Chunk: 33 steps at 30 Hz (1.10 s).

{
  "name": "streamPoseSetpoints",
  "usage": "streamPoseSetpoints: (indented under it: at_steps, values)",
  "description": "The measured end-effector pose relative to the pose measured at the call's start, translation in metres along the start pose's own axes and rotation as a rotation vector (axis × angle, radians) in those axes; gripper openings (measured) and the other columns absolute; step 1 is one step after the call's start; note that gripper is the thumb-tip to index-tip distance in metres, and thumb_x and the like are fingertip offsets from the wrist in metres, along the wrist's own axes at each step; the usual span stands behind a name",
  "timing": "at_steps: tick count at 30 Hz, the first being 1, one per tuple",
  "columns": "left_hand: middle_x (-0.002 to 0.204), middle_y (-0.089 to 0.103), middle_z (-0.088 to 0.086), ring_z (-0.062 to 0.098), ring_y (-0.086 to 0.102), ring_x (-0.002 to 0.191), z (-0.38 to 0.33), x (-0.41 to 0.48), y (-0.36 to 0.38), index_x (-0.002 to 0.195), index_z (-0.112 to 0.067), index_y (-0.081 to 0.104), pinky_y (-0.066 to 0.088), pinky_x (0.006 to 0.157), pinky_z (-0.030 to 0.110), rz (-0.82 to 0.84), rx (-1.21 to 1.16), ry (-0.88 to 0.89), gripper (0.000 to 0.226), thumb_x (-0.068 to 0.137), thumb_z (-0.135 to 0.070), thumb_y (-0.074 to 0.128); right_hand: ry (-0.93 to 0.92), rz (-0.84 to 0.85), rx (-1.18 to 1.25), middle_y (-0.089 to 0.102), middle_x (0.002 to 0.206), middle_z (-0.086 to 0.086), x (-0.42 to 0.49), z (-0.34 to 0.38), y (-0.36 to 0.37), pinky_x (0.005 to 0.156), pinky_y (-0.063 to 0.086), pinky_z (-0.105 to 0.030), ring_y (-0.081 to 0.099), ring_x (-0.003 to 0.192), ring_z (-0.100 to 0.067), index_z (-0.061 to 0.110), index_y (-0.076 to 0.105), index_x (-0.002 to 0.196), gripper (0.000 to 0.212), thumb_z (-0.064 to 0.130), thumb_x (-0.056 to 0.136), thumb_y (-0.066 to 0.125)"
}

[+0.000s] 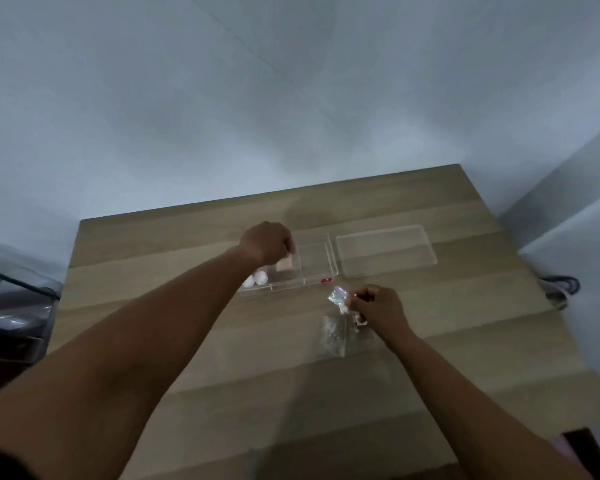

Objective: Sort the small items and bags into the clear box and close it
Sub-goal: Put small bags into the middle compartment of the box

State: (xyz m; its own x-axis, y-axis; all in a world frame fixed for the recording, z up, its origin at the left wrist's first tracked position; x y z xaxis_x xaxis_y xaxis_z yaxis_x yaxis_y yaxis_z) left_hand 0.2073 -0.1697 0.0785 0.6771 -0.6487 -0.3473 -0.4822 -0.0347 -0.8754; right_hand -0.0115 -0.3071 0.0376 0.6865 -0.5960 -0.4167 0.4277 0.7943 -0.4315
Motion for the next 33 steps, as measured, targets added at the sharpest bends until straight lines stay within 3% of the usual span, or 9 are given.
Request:
streamPoseSetpoints:
  at_steps: [4,7,9,15,19,22,25,28,33]
  values:
    - [0.109,0.073,-0.003,0.021,0.067,0.102,-0.001,0.009,0.011,0.090,-0.031,0.075,0.047,0.079,0.029,-0.042,0.163,0.025,0.020,0.084,-0.018,0.061,-0.042,-0.055,-0.053,0.069,0.068,-0.003,0.005,-0.003,-0.016,0.054,0.050,-0.017,0.059,0.047,0.000,0.007,0.076,0.087,0.009,0.009,0.080,0.071]
    - [0.116,0.072,-0.004,0.021,0.066,0.107,0.003,0.009,0.016,0.101,-0.033,0.073,0.048,0.085,0.032,-0.096,0.202,0.052,0.023,0.089,-0.021,0.057,-0.062,-0.061,-0.070,0.069,0.076,-0.005,0.009,0.002,-0.021,0.072,0.051,-0.030,0.063,0.067,-0.016,0.006,0.076,0.099,0.019,0.006,0.086,0.062]
    - [0.120,0.070,-0.003,0.022,0.064,0.111,0.008,0.007,0.017,0.106,-0.033,0.071,0.047,0.088,0.032,-0.132,0.191,0.057,0.025,0.091,-0.023,0.055,-0.077,-0.042,-0.086,0.066,0.072,-0.005,0.013,0.010,-0.019,0.070,0.050,-0.031,0.060,0.063,-0.017,0.005,0.074,0.104,0.026,0.001,0.088,0.054]
    - [0.104,0.068,-0.006,0.017,0.064,0.101,0.029,-0.019,0.002,0.103,-0.034,0.071,0.050,0.079,0.032,-0.415,-0.059,-0.033,0.022,0.084,-0.027,0.063,-0.164,0.070,-0.059,0.068,0.063,0.001,0.032,0.060,0.011,0.045,0.046,-0.013,0.062,0.046,-0.002,0.006,0.074,0.097,0.020,0.002,0.085,0.059]
    - [0.108,0.067,-0.002,0.020,0.062,0.105,0.056,-0.046,0.005,0.107,-0.034,0.069,0.054,0.079,0.037,-0.577,-0.268,-0.247,0.028,0.080,-0.028,0.069,-0.273,0.098,-0.228,0.076,0.082,-0.008,0.050,0.096,0.042,0.063,0.047,-0.021,0.064,0.065,-0.011,0.010,0.077,0.091,0.014,0.013,0.079,0.069]
    - [0.124,0.060,0.009,0.028,0.057,0.116,0.078,-0.062,0.022,0.123,-0.031,0.061,0.052,0.091,0.043,-0.519,-0.394,-0.449,0.044,0.080,-0.027,0.071,-0.329,0.138,-0.413,0.078,0.090,-0.005,0.062,0.110,0.064,0.070,0.040,-0.021,0.064,0.076,-0.013,0.016,0.078,0.085,0.012,0.018,0.077,0.069]
    - [0.121,0.065,0.011,0.026,0.062,0.112,0.090,-0.070,0.039,0.129,-0.027,0.057,0.047,0.093,0.036,-0.439,-0.547,-0.540,0.050,0.081,-0.022,0.069,-0.351,0.199,-0.596,0.077,0.095,-0.008,0.071,0.114,0.079,0.080,0.051,-0.029,0.069,0.091,-0.025,0.016,0.078,0.084,0.014,0.015,0.076,0.066]
    - [0.115,0.073,0.008,0.025,0.066,0.107,0.090,-0.074,0.048,0.127,-0.026,0.060,0.050,0.094,0.032,-0.399,-0.667,-0.577,0.050,0.078,-0.017,0.064,-0.396,0.245,-0.758,0.076,0.098,-0.007,0.074,0.118,0.089,0.083,0.055,-0.035,0.069,0.094,-0.027,0.017,0.077,0.087,0.017,0.016,0.077,0.063]
    - [0.106,0.076,0.009,0.026,0.073,0.088,0.086,-0.076,0.052,0.117,-0.023,0.067,0.059,0.084,0.042,-0.407,-0.782,-0.594,0.042,0.076,-0.017,0.065,-0.450,0.314,-0.918,0.076,0.099,-0.009,0.072,0.121,0.101,0.086,0.055,-0.038,0.069,0.094,-0.029,0.018,0.076,0.091,0.020,0.023,0.080,0.060]
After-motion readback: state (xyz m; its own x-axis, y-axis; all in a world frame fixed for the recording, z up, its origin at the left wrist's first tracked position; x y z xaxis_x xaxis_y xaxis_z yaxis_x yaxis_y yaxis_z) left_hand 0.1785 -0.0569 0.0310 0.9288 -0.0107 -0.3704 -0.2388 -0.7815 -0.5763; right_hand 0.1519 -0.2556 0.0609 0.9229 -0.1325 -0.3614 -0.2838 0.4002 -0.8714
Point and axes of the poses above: each hand's wrist, its own x-axis towards the middle knuckle, its own y-axis out of the palm, z = x × y, the point moved 1 cm from there along x, towards the middle knuckle
